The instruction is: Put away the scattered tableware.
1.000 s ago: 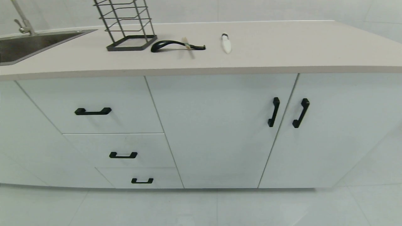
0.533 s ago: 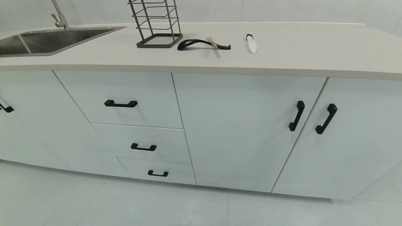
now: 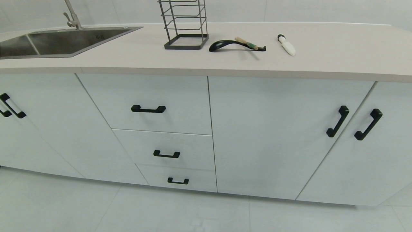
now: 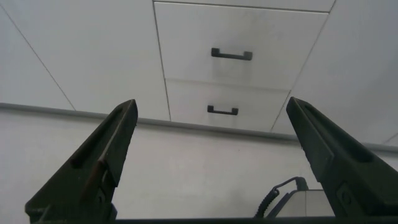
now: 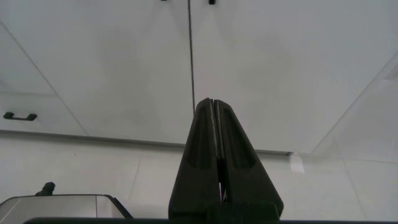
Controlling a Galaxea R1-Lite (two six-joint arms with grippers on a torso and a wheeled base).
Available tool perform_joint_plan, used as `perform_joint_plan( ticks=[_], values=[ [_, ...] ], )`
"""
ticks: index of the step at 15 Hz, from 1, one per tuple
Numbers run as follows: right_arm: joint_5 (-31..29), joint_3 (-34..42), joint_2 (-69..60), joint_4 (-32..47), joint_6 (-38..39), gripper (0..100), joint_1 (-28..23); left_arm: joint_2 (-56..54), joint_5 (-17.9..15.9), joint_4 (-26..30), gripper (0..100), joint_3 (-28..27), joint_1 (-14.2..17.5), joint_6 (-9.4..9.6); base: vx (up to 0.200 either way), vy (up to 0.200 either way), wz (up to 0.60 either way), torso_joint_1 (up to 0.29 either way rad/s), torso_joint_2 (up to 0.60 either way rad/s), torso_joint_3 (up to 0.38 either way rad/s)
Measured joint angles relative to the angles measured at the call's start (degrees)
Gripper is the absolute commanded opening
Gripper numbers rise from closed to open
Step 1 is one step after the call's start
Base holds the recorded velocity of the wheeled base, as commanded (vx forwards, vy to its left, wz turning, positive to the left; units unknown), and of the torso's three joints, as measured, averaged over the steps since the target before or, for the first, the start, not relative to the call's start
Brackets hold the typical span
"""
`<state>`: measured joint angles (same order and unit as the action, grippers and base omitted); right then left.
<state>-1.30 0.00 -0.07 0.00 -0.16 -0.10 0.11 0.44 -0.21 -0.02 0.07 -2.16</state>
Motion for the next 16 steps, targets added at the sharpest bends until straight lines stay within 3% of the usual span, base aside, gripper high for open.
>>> perform_joint_plan(
  ticks=[9,12,16],
  values=[
    [0.0,0.0,0.0,0.0,0.4,0,0.0,0.0,0.0,0.0,100,0.0,0.0,-0.02,0.0,0.0,0.0,0.0,0.0,0.0],
    [0.0,0.0,0.0,0.0,0.4,0,0.0,0.0,0.0,0.0,100,0.0,0.0,-0.02,0.0,0.2,0.0,0.002,0.0,0.004],
    [0.0,0.0,0.0,0.0,0.4,0,0.0,0.0,0.0,-0.1,100,0.0,0.1,-0.07,0.0,0.0,0.0,0.0,0.0,0.0]
  ],
)
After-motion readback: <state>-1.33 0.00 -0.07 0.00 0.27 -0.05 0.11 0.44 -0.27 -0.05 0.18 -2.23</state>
